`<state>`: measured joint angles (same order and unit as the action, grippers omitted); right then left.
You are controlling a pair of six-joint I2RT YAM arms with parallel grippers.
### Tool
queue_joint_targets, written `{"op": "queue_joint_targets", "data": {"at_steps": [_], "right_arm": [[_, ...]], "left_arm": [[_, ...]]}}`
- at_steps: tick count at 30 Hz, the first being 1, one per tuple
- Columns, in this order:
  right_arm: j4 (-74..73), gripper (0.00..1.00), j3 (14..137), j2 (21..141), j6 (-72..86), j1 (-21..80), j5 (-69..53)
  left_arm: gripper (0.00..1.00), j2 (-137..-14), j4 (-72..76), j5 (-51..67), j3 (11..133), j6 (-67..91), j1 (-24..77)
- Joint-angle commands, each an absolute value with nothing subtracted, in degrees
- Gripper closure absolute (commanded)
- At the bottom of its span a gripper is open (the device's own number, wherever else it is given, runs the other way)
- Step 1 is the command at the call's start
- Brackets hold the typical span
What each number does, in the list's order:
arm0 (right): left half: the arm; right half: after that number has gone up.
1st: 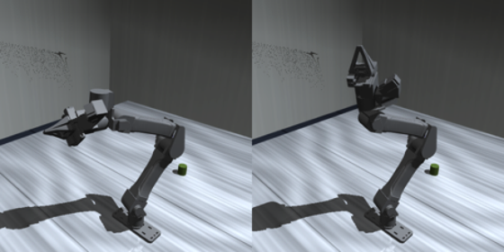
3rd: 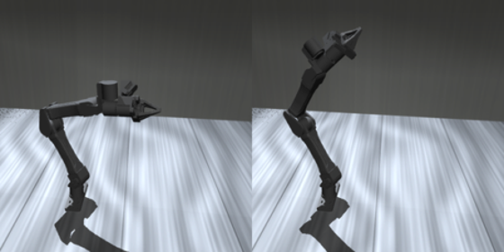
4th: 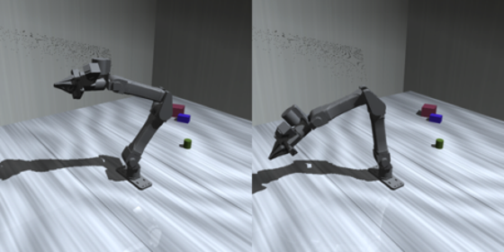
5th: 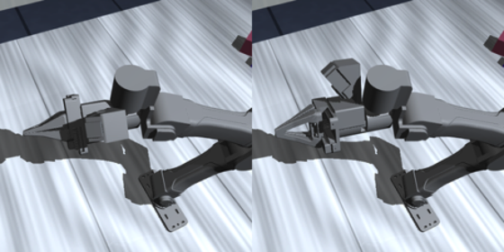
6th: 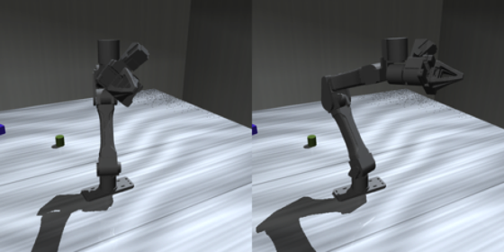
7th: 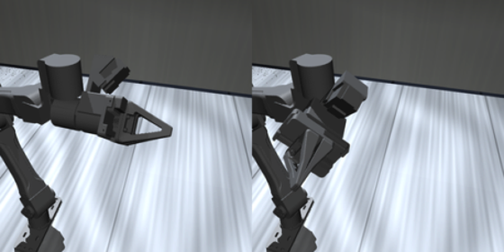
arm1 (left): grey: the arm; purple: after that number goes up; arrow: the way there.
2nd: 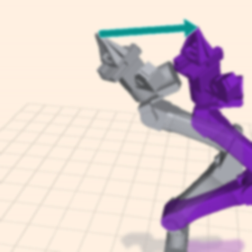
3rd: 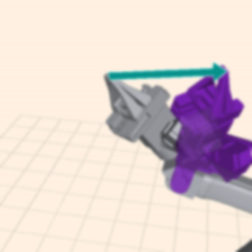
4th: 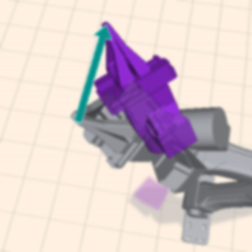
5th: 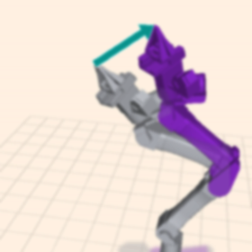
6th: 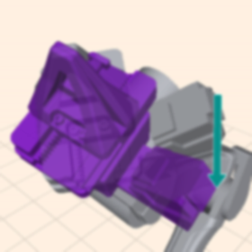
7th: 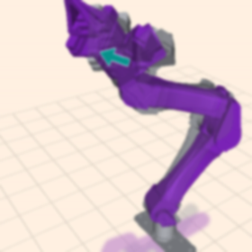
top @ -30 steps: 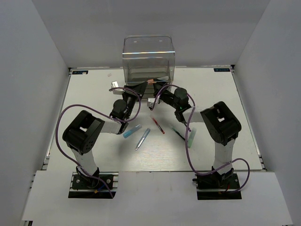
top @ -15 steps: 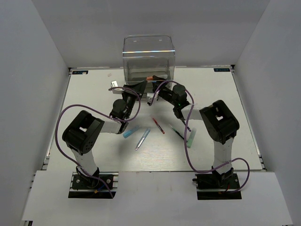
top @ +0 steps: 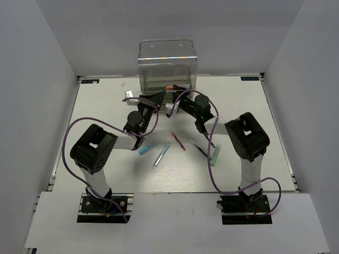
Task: Sort the stationery into containers
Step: Place the stationery into the container
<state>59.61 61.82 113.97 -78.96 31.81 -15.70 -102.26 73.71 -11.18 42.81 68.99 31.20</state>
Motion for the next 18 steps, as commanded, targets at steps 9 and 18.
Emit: {"op": "queue_joint_targets", "data": {"at_steps": [9, 18], "right_arm": [[57.6, 0.72, 62.1, 112.0, -77.1, 31.0, -14.0], [57.6, 0.51, 59.8, 110.8, -76.7, 31.0, -14.2]], "left_arm": [[0.69, -99.0, 85.1, -11.4, 45.5, 68.6, 30.8], [0.69, -99.0, 85.1, -11.4, 45.5, 68.6, 30.8]]}}
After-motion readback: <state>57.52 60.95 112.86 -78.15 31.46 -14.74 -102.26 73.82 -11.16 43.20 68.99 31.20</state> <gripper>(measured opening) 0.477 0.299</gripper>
